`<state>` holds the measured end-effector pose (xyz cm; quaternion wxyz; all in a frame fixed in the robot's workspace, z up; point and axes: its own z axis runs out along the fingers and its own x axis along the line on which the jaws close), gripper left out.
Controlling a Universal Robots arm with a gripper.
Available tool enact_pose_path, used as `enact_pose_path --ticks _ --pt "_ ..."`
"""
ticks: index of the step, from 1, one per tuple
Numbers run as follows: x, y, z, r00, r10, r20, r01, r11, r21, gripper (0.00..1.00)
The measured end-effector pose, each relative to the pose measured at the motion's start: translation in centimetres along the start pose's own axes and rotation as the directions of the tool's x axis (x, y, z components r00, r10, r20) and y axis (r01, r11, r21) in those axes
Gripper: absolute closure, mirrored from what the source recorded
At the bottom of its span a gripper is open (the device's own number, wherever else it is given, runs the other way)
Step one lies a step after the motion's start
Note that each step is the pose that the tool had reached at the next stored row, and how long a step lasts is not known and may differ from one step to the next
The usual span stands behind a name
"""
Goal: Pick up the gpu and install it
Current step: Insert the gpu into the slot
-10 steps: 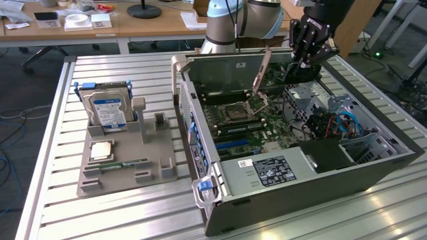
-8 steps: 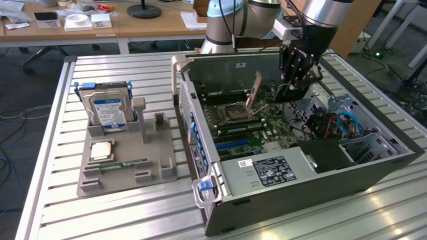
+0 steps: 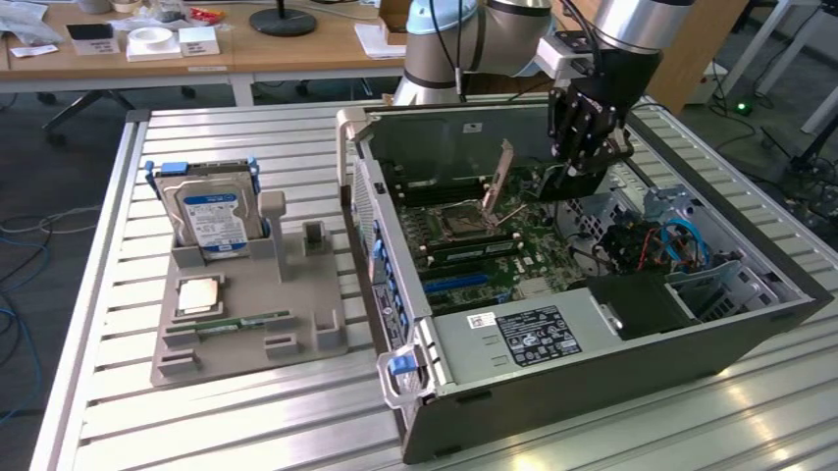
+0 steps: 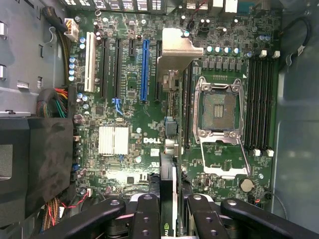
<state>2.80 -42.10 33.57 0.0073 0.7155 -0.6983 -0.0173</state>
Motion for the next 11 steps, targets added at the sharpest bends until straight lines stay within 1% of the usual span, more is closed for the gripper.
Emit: enact_pose_path --ticks 4,5,11 --pt "0.0 0.00 0.00 1.0000 0.000 0.0000 0.000 1.0000 0.0000 0.74" --pt "0.0 1.25 0.05 1.0000 0.000 -0.0001 0.000 1.0000 0.0093 0.74" --pt "0.0 1.25 0.05 1.0000 0.000 -0.0002 0.000 1.0000 0.0092 0.74"
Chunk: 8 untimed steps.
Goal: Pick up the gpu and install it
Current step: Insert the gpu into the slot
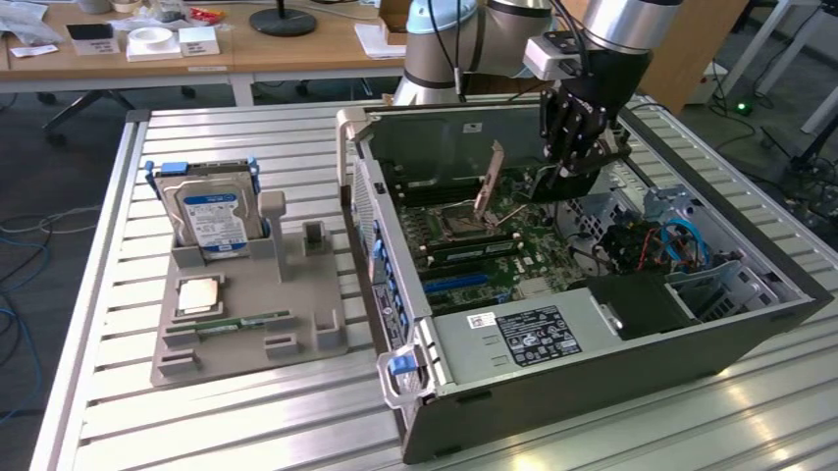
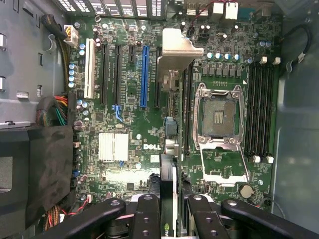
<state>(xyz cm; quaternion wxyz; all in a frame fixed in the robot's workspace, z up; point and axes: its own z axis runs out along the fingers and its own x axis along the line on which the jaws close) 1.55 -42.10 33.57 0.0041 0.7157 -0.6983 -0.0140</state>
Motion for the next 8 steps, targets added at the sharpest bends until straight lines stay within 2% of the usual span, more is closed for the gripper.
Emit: enact_pose_path --ticks 8 --pt "0.00 0.00 0.00 1.0000 0.000 0.0000 0.000 1.0000 0.0000 0.74"
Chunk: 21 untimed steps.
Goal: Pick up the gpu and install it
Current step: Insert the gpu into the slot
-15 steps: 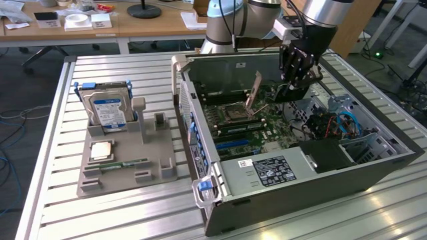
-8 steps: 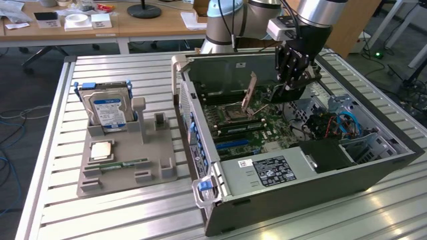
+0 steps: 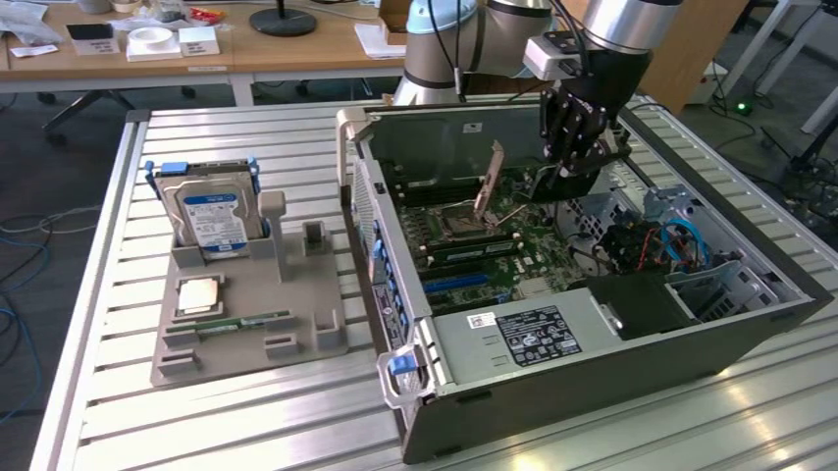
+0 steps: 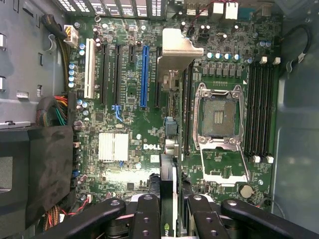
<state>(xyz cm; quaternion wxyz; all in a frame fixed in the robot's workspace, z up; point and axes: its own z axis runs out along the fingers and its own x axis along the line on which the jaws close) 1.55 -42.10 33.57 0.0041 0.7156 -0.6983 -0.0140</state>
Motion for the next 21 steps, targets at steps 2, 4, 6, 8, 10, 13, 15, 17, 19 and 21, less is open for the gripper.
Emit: enact_pose_path --ticks 2,4,6,8,10,13,15,17,19,21 --pt "0.0 0.05 0.01 1.0000 0.000 0.0004 0.000 1.0000 0.0006 0.74" --pt "0.0 0.18 0.05 1.0000 0.000 0.0030 0.000 1.0000 0.0061 0.74" --pt "0.0 0.31 0.11 1.0000 0.000 0.0041 0.000 0.9999 0.0124 0.74" --pt "0.1 0.42 0.13 1.0000 0.000 0.0039 0.000 0.9999 0.0155 0.74" --pt "0.1 0.48 0.15 1.0000 0.001 0.0040 -0.001 0.9999 0.0162 0.74" --pt "0.2 0.49 0.18 0.9998 0.019 0.0042 -0.019 0.9997 0.0165 0.74" --pt "0.2 0.51 0.19 0.9994 0.035 0.0046 -0.035 0.9992 0.0167 0.74" --pt "0.2 0.60 0.20 0.9992 0.038 0.0047 -0.039 0.9991 0.0167 0.74" --pt "0.2 0.84 0.23 0.9992 0.039 0.0049 -0.039 0.9991 0.0178 0.74" --pt "0.2 1.06 0.31 0.9992 0.039 0.0051 -0.039 0.9990 0.0195 0.74"
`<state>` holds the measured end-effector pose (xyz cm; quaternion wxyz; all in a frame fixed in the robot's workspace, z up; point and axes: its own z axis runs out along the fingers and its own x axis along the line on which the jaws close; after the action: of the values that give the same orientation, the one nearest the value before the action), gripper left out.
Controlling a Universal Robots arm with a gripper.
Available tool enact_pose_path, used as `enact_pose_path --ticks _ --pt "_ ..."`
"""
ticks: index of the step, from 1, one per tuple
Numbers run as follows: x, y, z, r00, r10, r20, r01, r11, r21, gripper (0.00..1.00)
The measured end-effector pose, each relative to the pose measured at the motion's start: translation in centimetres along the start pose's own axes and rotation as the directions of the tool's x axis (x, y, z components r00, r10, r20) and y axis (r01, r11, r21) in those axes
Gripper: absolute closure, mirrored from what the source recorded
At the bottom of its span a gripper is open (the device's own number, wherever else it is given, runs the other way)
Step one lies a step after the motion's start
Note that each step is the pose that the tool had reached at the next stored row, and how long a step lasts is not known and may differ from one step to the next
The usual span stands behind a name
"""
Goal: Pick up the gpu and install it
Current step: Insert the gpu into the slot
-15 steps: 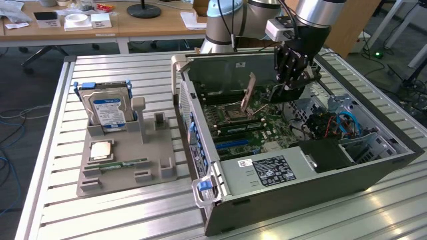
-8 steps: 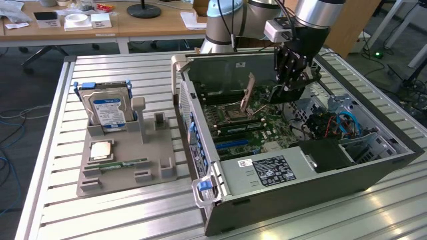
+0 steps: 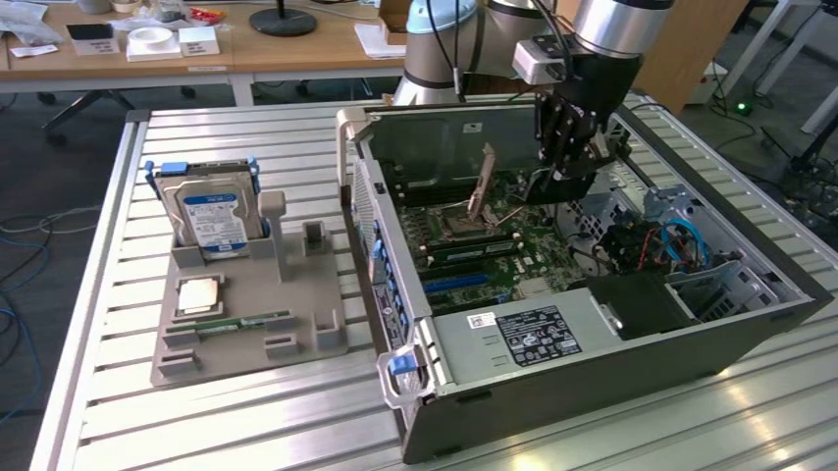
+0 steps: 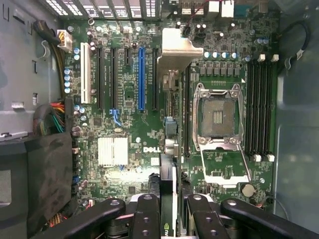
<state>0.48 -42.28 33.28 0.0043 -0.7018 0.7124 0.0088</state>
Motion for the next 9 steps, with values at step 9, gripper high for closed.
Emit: enact_pose_path --ticks 9 --pt "0.23 0.33 0.57 1.0000 0.001 -0.0002 -0.001 1.0000 0.0047 0.74"
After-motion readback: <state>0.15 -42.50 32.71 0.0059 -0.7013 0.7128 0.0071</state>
